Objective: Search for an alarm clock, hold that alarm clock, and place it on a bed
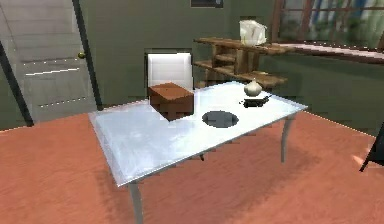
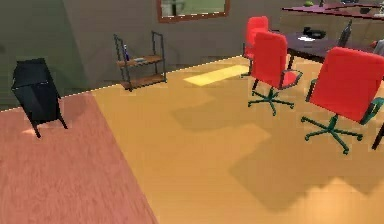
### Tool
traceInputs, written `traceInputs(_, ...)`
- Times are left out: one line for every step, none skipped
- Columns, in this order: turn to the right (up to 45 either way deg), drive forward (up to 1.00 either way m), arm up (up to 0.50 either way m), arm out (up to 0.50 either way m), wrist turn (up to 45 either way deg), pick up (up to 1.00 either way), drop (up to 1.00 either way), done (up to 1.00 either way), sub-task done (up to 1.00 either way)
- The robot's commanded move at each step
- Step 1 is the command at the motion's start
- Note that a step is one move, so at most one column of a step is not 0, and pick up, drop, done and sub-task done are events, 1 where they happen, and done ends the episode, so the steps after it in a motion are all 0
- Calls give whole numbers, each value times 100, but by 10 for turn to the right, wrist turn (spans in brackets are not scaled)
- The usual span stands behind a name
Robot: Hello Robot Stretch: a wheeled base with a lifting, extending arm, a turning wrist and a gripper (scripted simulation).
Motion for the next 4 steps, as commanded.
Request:
traceInputs(-450, 0, 0, 0, 0, 0, 0, 0, 0)
traceInputs(-390, 0, 0, 0, 0, 0, 0, 0, 0)
traceInputs(0, 25, 0, 0, 0, 0, 0, 0, 0)
traceInputs(-420, 0, 0, 0, 0, 0, 0, 0, 0)
